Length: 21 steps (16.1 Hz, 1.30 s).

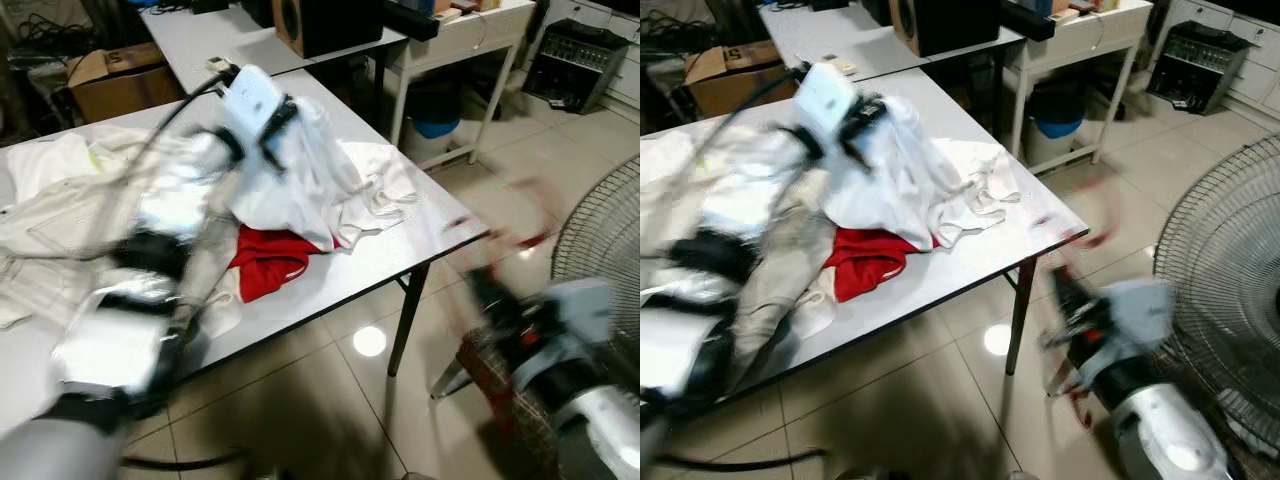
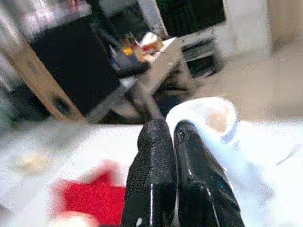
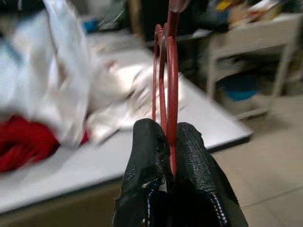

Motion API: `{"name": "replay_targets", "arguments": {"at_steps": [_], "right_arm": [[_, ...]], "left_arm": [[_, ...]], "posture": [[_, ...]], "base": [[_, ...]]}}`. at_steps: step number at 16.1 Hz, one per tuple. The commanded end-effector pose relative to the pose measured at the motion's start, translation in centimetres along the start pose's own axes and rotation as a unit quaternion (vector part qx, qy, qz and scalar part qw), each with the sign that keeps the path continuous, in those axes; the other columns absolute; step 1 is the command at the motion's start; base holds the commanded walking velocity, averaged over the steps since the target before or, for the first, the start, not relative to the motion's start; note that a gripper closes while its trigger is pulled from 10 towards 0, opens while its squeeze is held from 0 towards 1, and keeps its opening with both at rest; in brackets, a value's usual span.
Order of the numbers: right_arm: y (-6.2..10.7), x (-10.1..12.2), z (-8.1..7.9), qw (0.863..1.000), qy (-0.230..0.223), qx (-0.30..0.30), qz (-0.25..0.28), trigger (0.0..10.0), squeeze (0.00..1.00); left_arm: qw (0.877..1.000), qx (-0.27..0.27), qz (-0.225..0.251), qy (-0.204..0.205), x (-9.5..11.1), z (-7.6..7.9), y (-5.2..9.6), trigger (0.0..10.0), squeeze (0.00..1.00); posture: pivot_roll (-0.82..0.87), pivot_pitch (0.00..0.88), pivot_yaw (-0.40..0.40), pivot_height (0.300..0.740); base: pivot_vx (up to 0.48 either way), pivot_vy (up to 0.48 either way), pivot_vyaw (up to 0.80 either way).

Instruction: Hang hanger

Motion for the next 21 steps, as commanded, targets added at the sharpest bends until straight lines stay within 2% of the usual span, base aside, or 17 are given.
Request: {"name": "replay_targets", "arguments": {"at_steps": [1,2,3,4,6,8,10,11,12,13,14,15,16,17,19,20,21], "right_arm": [[0.0,0.4,0.8,1.0,-0.001,-0.029,0.012,10.0,0.0],[-0.2,0.5,0.8,0.999,-0.004,-0.032,0.015,10.0,0.0],[-0.4,0.5,0.8,0.999,-0.004,-0.035,0.018,10.0,0.0],[-0.7,0.5,0.9,0.999,-0.003,-0.04,0.02,10.0,0.0],[-0.8,0.3,0.7,0.999,-0.005,-0.047,0.019,10.0,0.0],[-0.8,-0.1,0.3,0.998,-0.016,-0.052,0.018,10.0,0.0],[-0.7,-0.1,-0.1,0.998,-0.02,-0.051,0.017,10.0,0.0],[-0.7,-0.1,-0.1,0.998,-0.019,-0.052,0.017,10.0,0.0],[-0.5,-0.2,-0.1,0.998,-0.019,-0.053,0.016,10.0,0.0],[-0.5,-0.3,0.0,0.998,-0.018,-0.054,0.015,10.0,0.0],[-0.5,-0.3,0.1,0.998,-0.016,-0.056,0.014,10.0,0.0],[-0.6,-0.2,0.1,0.998,-0.012,-0.054,0.015,10.0,0.0],[-0.7,0.0,-0.1,0.999,-0.008,-0.049,0.016,10.0,0.0],[-0.7,0.0,-0.2,0.999,-0.006,-0.047,0.016,10.0,0.0],[-0.5,-0.1,-0.3,0.999,-0.001,-0.038,0.012,10.0,0.0],[-0.5,-0.3,-0.5,0.999,0.0,-0.032,0.008,10.0,0.0],[-0.6,-0.4,-0.7,1.0,0.001,-0.025,0.007,10.0,0.0]], "left_arm": [[0.998,-0.061,-0.001,0.036,0.1,2.9,-1.1,10.0,0.0],[0.996,-0.083,-0.001,0.043,-0.3,4.4,-1.5,10.0,1.0],[0.992,-0.106,-0.006,0.068,-0.9,6.3,-2.1,10.0,1.0],[0.991,-0.111,-0.011,0.073,-1.0,7.2,-2.5,10.0,1.0],[0.99,-0.118,-0.023,0.074,-1.1,7.3,-2.6,10.0,1.0],[0.982,-0.163,-0.04,0.086,-1.2,7.7,-1.9,10.0,1.0],[0.978,-0.179,-0.049,0.091,-1.3,7.2,-1.0,10.0,1.0],[0.976,-0.183,-0.052,0.106,-1.5,7.0,-0.6,10.0,1.0],[0.97,-0.19,-0.047,0.146,-1.5,7.0,-0.2,10.0,1.0],[0.968,-0.197,-0.052,0.146,-1.6,7.0,0.0,10.0,1.0],[0.969,-0.21,-0.07,0.107,-2.2,7.2,0.6,10.0,1.0],[0.97,-0.219,-0.1,0.037,-3.4,6.9,1.4,10.0,1.0],[0.975,-0.185,-0.121,-0.008,-4.5,5.2,2.0,10.0,1.0],[0.978,-0.165,-0.128,-0.024,-4.8,4.4,2.2,10.0,1.0],[0.975,-0.107,-0.176,-0.088,-7.0,1.4,3.7,10.0,1.0],[0.969,-0.101,-0.2,-0.103,-8.1,0.7,4.7,10.0,0.0],[0.966,-0.125,-0.201,-0.105,-8.5,1.2,5.4,10.0,0.0]], "posture": [[-0.14,0.008,0.103,0.74],[-0.15,0.0,0.108,0.74],[-0.16,0.0,0.115,0.74],[-0.16,0.0,0.131,0.74],[-0.16,0.0,0.143,0.74],[-0.15,0.0,0.158,0.74],[-0.16,0.0,0.169,0.74],[-0.16,0.001,0.171,0.74],[-0.16,0.001,0.17,0.74],[-0.16,0.002,0.17,0.74],[-0.16,0.007,0.169,0.74],[-0.17,0.01,0.169,0.74],[-0.18,0.009,0.169,0.74],[-0.18,0.008,0.168,0.74],[-0.17,0.005,0.159,0.74],[-0.17,0.005,0.156,0.74],[-0.17,0.006,0.153,0.74]], "base": [[0.0,0.0,0.0],[0.0,0.0,0.0],[0.0,0.0,0.0],[0.0,0.0,0.0],[0.0,0.0,0.0],[0.0,0.0,0.0],[0.0,0.0,0.0],[0.0,0.0,0.0],[0.0,0.0,0.0],[0.0,0.0,0.0],[0.0,0.0,0.0],[0.0,0.0,0.0],[0.0,0.0,0.0],[0.0,0.0,0.0],[0.0,0.0,0.0],[0.0,0.0,0.0],[0.0,0.0,0.0]]}}
Point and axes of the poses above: a point about 5 cm out from each wrist's last joint towards the gripper, its own y axis pointing back from the gripper into the wrist, its own x axis along the axis of the wrist's last joint, z = x × y, the point moved 4 cm from there along -y, pointing out of the wrist towards the gripper, and after that the axes turned 10 degrees about y, right-handed, at the moved point
